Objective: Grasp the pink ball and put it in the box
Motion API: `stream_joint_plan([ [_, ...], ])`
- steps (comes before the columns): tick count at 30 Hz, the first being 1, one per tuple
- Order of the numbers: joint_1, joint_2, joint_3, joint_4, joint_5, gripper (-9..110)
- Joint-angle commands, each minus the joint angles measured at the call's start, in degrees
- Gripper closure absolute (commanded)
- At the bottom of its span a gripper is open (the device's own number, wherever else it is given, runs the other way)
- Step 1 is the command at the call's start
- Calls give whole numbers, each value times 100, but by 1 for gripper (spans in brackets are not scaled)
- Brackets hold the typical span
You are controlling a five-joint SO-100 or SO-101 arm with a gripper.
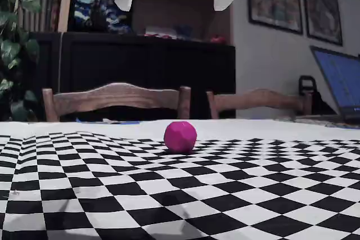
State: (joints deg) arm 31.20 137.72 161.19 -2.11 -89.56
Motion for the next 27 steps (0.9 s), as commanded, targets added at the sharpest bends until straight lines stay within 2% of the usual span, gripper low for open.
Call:
stream_joint_plan([
  [1,9,-167,-396,-114,97,77],
  [18,-132,-1819,-1415,-527,149,77],
  [27,-176,-2030,-1468,-624,149,77],
])
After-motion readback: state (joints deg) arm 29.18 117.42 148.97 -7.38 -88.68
